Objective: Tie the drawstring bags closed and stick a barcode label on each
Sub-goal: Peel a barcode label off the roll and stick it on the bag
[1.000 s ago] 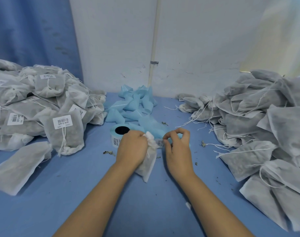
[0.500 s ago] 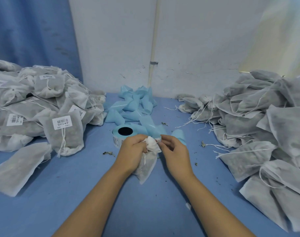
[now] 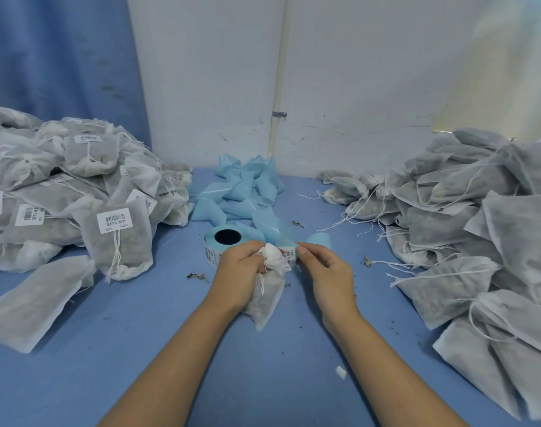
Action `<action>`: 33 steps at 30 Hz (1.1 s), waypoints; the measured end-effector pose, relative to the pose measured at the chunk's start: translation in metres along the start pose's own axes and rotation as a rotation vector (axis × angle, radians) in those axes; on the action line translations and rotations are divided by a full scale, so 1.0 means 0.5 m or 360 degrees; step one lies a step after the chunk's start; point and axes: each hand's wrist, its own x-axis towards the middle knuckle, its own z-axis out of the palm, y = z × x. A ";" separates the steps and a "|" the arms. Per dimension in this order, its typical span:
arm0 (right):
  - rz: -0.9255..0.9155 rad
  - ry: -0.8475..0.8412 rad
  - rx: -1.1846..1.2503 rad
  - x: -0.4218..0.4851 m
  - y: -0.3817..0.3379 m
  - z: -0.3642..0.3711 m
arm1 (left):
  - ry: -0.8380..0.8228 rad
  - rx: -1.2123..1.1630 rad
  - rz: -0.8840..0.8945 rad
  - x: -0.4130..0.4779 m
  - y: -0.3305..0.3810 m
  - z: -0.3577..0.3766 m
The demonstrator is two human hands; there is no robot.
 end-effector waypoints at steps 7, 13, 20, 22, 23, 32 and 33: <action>0.0151 0.0402 0.0362 0.006 -0.004 -0.007 | 0.0210 -0.0112 -0.0045 0.009 -0.007 -0.001; 0.0140 0.0383 0.0362 -0.006 -0.015 0.001 | 0.0274 -0.0113 0.0070 0.013 0.005 0.010; 0.0171 0.0288 0.0539 -0.018 -0.027 0.014 | 0.0322 -0.0337 -0.0054 0.026 0.012 0.021; 0.0160 0.0225 0.0511 -0.021 -0.027 0.014 | 0.0344 -0.0333 -0.0054 0.027 0.011 0.020; 0.0163 0.0199 0.0493 -0.022 -0.028 0.014 | 0.0353 -0.0321 -0.0042 0.027 0.012 0.020; 0.0633 0.0223 0.0732 -0.027 -0.051 0.033 | 0.0513 -0.0215 0.0247 0.011 0.019 0.032; 0.0693 0.0224 0.0774 -0.028 -0.054 0.036 | 0.0529 -0.0207 0.0295 0.009 0.019 0.034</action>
